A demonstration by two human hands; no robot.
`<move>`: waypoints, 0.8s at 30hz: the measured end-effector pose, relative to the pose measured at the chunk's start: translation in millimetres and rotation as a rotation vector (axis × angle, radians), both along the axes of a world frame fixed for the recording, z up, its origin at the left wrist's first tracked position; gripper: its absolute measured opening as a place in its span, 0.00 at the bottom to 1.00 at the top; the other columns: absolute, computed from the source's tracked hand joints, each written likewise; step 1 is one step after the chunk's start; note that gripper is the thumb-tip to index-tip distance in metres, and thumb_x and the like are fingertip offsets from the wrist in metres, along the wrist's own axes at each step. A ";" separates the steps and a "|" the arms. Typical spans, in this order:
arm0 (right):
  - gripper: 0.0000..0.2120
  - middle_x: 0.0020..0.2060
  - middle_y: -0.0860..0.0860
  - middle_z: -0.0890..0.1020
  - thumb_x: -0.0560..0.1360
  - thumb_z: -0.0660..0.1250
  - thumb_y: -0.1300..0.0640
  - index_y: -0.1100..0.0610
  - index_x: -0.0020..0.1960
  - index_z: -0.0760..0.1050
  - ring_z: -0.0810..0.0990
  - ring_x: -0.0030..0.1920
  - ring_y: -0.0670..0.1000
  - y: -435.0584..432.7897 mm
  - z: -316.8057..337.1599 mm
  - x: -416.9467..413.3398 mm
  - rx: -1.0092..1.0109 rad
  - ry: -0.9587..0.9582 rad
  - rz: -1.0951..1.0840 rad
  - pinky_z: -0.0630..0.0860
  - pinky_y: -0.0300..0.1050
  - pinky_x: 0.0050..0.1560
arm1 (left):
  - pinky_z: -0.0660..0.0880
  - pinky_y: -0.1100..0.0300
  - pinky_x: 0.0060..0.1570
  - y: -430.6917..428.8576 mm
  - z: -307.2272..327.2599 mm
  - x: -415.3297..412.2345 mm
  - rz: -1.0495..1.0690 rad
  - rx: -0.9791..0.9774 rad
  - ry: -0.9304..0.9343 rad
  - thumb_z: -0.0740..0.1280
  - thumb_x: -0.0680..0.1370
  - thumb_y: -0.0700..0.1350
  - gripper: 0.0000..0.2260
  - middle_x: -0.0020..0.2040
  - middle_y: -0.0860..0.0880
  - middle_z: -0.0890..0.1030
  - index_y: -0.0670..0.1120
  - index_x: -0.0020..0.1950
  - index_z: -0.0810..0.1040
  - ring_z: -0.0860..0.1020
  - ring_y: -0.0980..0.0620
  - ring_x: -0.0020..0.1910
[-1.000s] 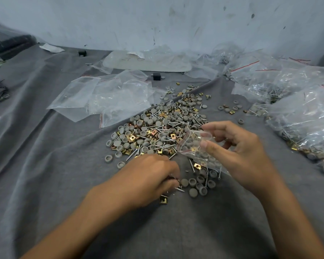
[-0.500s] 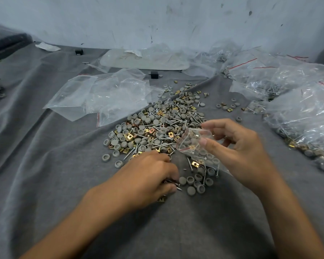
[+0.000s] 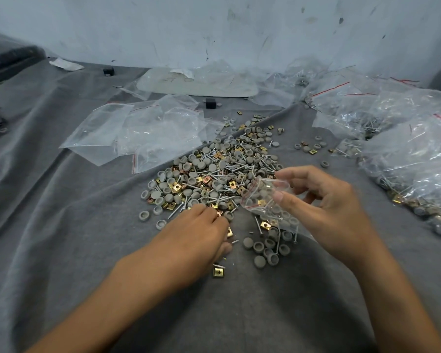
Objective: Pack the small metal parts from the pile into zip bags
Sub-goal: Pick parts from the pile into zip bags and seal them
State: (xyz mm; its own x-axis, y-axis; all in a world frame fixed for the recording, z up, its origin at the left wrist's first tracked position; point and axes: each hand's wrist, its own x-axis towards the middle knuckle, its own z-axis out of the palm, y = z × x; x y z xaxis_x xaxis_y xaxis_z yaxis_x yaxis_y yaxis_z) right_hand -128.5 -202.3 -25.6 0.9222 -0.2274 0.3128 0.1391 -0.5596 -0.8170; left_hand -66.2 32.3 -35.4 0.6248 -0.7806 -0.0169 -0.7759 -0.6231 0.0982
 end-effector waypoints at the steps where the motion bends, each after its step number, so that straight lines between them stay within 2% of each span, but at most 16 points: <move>1: 0.14 0.48 0.39 0.84 0.72 0.75 0.43 0.37 0.56 0.80 0.77 0.43 0.42 0.8 0.3 0.0 0.001 0.002 -0.001 0.76 0.46 0.44 | 0.61 0.58 0.57 0.8 0.1 1.0 0.001 0.005 -0.022 0.53 0.85 0.57 0.13 0.58 0.52 0.70 0.51 0.61 0.69 0.63 0.52 0.55; 4: 0.15 0.49 0.40 0.84 0.70 0.73 0.40 0.38 0.56 0.80 0.78 0.44 0.44 2.5 1.6 -0.7 0.006 -0.001 -0.004 0.77 0.49 0.45 | 0.59 0.60 0.49 2.5 8.1 4.1 0.036 -0.101 -0.016 0.50 0.85 0.57 0.08 0.51 0.56 0.67 0.54 0.53 0.64 0.61 0.55 0.49; 6: 0.14 0.48 0.40 0.84 0.71 0.74 0.43 0.39 0.56 0.81 0.78 0.44 0.43 3.4 1.9 -1.3 0.004 0.005 -0.003 0.77 0.48 0.45 | 0.59 0.60 0.45 2.5 15.5 8.2 0.077 -0.244 0.021 0.50 0.83 0.57 0.08 0.46 0.59 0.67 0.56 0.48 0.62 0.63 0.56 0.45; 11: 0.11 0.47 0.39 0.83 0.73 0.75 0.48 0.38 0.54 0.81 0.79 0.48 0.45 12.4 2.4 -2.3 -0.029 -0.005 0.021 0.77 0.47 0.47 | 0.71 0.54 0.36 -2.2 14.8 7.1 0.133 -0.462 0.178 0.51 0.83 0.58 0.07 0.36 0.56 0.75 0.59 0.48 0.62 0.73 0.58 0.35; 13: 0.12 0.47 0.39 0.84 0.73 0.76 0.49 0.39 0.55 0.81 0.79 0.50 0.46 16.4 2.4 -2.1 -0.051 -0.010 0.046 0.76 0.48 0.47 | 0.68 0.57 0.35 -6.2 12.8 6.5 0.127 -0.488 0.183 0.54 0.84 0.56 0.06 0.36 0.55 0.75 0.57 0.49 0.64 0.72 0.58 0.35; 16: 0.12 0.48 0.39 0.84 0.73 0.75 0.50 0.39 0.55 0.81 0.80 0.53 0.45 18.6 0.5 -1.6 -0.081 -0.011 0.072 0.74 0.43 0.49 | 0.67 0.56 0.37 -8.6 11.0 9.2 0.121 -0.487 0.160 0.56 0.84 0.56 0.06 0.38 0.56 0.74 0.57 0.50 0.65 0.72 0.58 0.38; 19: 0.12 0.49 0.38 0.83 0.73 0.76 0.50 0.39 0.56 0.81 0.80 0.53 0.44 19.4 -0.3 -1.0 -0.094 -0.008 0.079 0.72 0.40 0.49 | 0.67 0.55 0.37 -7.4 8.6 11.9 0.127 -0.480 0.133 0.56 0.83 0.58 0.06 0.38 0.57 0.74 0.59 0.49 0.66 0.72 0.59 0.39; 24: 0.13 0.49 0.40 0.84 0.73 0.76 0.50 0.40 0.56 0.81 0.81 0.53 0.45 19.6 -1.2 -0.1 -0.091 -0.017 0.089 0.72 0.42 0.49 | 0.67 0.54 0.36 -7.7 7.7 12.1 0.134 -0.479 0.039 0.53 0.82 0.62 0.09 0.36 0.57 0.76 0.59 0.53 0.67 0.74 0.56 0.37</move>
State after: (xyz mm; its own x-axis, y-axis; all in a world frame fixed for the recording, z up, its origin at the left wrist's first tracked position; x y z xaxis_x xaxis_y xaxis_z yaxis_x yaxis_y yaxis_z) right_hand -128.6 -182.7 -26.8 0.9319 -0.1148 0.3440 0.2050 -0.6159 -0.7607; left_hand -54.2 24.6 -27.6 0.7259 -0.6195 0.2988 -0.6824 -0.5945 0.4252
